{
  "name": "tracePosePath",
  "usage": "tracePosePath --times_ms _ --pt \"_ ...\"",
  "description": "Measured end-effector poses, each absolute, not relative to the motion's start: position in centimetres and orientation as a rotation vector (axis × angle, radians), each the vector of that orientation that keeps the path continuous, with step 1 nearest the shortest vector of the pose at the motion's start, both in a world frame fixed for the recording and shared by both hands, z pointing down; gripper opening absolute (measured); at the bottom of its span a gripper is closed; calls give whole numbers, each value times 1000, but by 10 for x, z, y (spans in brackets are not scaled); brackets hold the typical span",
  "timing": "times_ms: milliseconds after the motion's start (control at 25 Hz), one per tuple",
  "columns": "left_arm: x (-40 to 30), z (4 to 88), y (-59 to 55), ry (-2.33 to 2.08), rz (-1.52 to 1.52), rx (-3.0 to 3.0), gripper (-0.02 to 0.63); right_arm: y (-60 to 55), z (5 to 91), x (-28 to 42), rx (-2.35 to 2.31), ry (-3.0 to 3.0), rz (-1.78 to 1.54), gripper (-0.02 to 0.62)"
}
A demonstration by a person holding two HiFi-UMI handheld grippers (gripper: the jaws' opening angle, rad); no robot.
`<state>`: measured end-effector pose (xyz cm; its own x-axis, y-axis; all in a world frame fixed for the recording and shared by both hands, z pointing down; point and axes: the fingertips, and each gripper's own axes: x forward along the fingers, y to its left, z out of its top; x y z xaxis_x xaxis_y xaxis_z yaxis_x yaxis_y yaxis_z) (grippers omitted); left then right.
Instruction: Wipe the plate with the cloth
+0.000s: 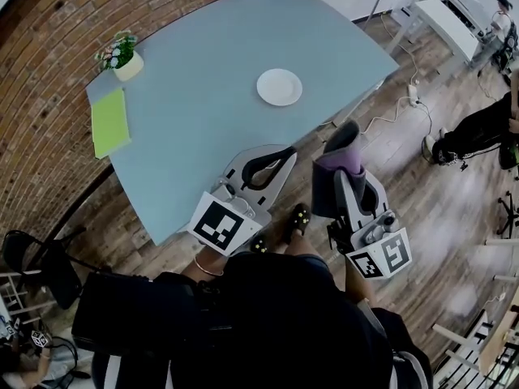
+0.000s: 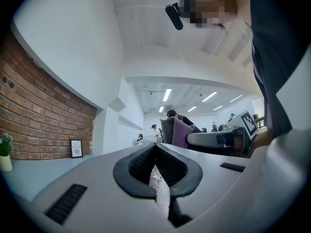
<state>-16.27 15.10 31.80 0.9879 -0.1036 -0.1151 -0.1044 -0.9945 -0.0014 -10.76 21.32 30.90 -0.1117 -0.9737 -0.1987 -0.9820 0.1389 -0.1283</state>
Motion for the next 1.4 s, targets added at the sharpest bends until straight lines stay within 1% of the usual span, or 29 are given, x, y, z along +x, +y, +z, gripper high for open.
tracePosePath --times_ms 1000,1400 --pt "-73 310 100 371 127 -3062 -5 149 300 -4 -1742 2275 17 41" --pt "-50 306 76 535 134 -3044 -5 122 295 27 -1620 2345 17 41"
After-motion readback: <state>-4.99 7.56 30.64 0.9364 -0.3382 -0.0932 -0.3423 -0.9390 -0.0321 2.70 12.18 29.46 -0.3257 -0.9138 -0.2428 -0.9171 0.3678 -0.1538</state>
